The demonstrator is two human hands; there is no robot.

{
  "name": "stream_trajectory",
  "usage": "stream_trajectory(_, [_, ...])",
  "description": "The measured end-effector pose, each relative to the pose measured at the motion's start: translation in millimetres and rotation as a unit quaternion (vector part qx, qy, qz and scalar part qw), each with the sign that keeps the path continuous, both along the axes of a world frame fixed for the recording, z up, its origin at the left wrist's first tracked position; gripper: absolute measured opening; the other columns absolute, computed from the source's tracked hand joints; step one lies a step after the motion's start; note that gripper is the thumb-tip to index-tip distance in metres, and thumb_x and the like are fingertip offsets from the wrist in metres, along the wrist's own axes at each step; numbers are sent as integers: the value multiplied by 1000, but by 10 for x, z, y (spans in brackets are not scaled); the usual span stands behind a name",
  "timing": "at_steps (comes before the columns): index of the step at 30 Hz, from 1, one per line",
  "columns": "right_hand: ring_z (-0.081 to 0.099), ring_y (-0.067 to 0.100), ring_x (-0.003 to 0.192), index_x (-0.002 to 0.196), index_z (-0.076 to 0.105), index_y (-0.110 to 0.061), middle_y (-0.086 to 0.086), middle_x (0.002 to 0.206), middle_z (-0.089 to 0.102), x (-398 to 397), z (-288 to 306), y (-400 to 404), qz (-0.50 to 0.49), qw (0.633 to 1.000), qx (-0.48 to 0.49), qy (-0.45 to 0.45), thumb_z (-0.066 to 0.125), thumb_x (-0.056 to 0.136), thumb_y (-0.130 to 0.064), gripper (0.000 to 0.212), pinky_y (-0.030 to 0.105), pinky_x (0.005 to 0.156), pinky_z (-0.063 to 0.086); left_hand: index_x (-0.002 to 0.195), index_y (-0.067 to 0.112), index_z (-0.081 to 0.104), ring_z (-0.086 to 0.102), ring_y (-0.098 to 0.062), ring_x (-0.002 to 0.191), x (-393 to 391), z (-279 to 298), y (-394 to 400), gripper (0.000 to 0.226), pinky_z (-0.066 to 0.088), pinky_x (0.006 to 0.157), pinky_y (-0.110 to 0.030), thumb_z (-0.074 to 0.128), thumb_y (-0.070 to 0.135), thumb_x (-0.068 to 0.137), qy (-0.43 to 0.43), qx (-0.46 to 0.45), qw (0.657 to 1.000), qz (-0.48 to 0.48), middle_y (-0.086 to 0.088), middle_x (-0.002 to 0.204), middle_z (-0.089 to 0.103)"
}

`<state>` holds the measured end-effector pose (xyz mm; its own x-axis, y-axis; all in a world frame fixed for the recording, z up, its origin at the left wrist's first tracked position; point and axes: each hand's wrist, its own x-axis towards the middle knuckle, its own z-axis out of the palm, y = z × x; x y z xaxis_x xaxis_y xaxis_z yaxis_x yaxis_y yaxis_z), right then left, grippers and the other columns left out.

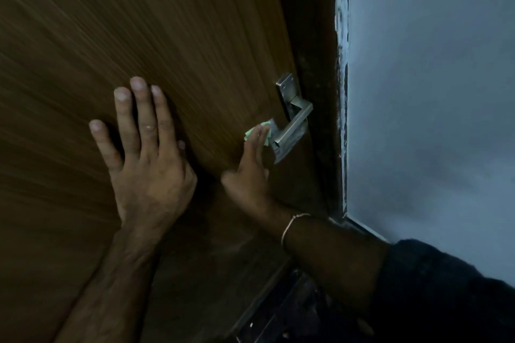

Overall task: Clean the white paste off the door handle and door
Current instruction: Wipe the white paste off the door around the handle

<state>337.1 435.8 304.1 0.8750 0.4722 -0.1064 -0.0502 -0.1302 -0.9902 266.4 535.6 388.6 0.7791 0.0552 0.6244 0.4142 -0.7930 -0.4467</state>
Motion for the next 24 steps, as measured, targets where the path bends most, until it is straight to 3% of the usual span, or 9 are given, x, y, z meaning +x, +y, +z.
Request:
stream_trajectory(3, [-10, 15, 151, 153, -24, -20, -9, 159, -33, 131, -48, -26, -29, 999, -29, 36, 57, 84, -3, 108, 53, 117, 12, 160, 7, -6, -17, -26, 154, -2, -8, -15, 77, -15, 120, -51, 39, 29, 101, 6, -4, 1000, -8, -12, 168, -12])
stream_trajectory(7, [-7, 15, 151, 152, -25, -26, -13, 157, -34, 23, -97, -47, 23, 999, -23, -41, 60, 84, -9, 110, 58, 115, 10, 160, 8, -6, -19, -25, 153, -9, -8, -10, 78, -14, 119, -53, 40, 29, 100, 5, -23, 1000, -5, -12, 168, -10])
stream_trajectory(10, [3, 20, 152, 152, -22, -31, -11, 162, -25, 134, -189, -28, 2, 998, -3, 63, 56, 84, -6, 107, 56, 119, 10, 160, 8, -6, -19, -24, 153, 2, 2, -24, 80, -9, 119, -57, 43, 27, 101, 10, -40, 999, -9, -13, 168, -9])
stream_trajectory(12, [27, 30, 146, 153, -18, -31, 2, 165, -8, 126, -261, -26, 11, 990, -8, 139, 54, 86, -7, 101, 56, 117, 27, 160, 8, -7, -20, -24, 153, -24, -9, -47, 80, -10, 119, -56, 44, 27, 101, 11, -37, 999, -8, -13, 168, -9])
stream_trajectory(13, [36, 32, 141, 154, -15, -30, 7, 165, 0, 73, -292, -36, 23, 991, -22, 130, 54, 87, -7, 99, 57, 114, 33, 160, 8, -7, -20, -24, 153, -34, -6, -52, 81, -10, 119, -56, 44, 27, 101, 12, -37, 999, -7, -13, 168, -9])
stream_trajectory(15, [36, 31, 141, 153, -16, -31, 6, 165, 1, 31, -349, -51, 33, 993, -26, 107, 54, 87, -6, 99, 57, 111, 36, 160, 8, -7, -21, -24, 152, -26, 16, -50, 81, -8, 119, -58, 45, 26, 101, 14, -46, 999, -3, -13, 168, -9])
stream_trajectory(18, [23, 29, 147, 151, -25, -29, 2, 165, -13, 125, -451, -65, 25, 985, -7, 171, 52, 92, -8, 99, 49, 115, 34, 160, 8, -7, -23, -23, 151, -26, 36, -55, 82, -7, 118, -59, 46, 27, 101, 26, -59, 998, -3, -13, 168, -10])
stream_trajectory(24, [44, 36, 134, 150, -22, -36, 9, 161, 19, 197, -484, -15, 23, 976, -4, 218, 50, 89, -12, 98, 52, 108, 42, 160, 8, -8, -25, -21, 150, -22, 35, -70, 84, -5, 118, -61, 49, 26, 100, 23, -65, 998, 2, -6, 165, -21])
